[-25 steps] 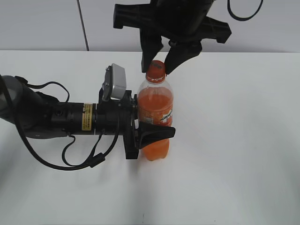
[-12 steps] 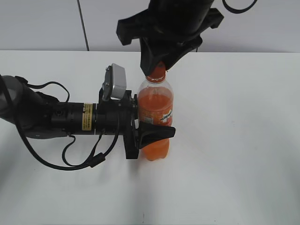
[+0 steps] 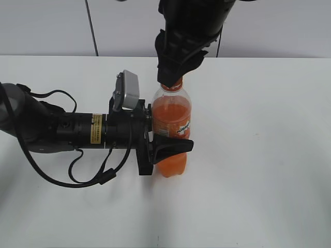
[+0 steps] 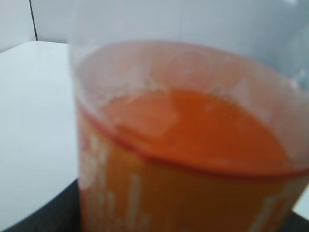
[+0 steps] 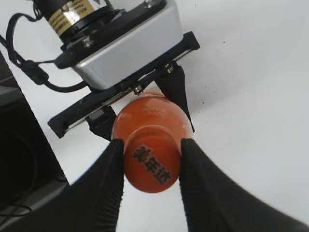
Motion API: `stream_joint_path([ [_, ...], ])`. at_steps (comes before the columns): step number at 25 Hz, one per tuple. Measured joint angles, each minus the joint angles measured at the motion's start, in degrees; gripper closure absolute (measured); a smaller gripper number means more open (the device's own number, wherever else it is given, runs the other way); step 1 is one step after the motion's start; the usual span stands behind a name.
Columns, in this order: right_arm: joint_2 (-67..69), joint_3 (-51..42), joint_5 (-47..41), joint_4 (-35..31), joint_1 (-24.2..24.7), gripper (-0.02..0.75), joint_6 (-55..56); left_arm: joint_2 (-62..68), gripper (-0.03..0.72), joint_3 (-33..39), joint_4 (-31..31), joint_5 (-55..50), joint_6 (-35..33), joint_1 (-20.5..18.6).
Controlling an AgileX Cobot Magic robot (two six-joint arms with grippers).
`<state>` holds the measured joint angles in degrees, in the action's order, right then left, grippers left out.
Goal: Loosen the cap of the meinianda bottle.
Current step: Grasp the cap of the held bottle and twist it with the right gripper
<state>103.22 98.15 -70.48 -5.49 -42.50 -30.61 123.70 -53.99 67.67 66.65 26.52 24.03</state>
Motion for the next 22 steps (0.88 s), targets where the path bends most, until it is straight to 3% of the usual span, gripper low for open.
stream_joint_path([
  [14, 0.00, 0.00, -0.15, -0.36, -0.06, 0.469, -39.82, -0.05, 0.273, -0.10, 0.93, 0.00, 0.00, -0.05],
  [22, 0.00, 0.00, -0.21, -0.31, -0.06, 0.469, -44.75, -0.05, 0.273, -0.10, 0.93, 0.00, 0.00, -0.05],
])
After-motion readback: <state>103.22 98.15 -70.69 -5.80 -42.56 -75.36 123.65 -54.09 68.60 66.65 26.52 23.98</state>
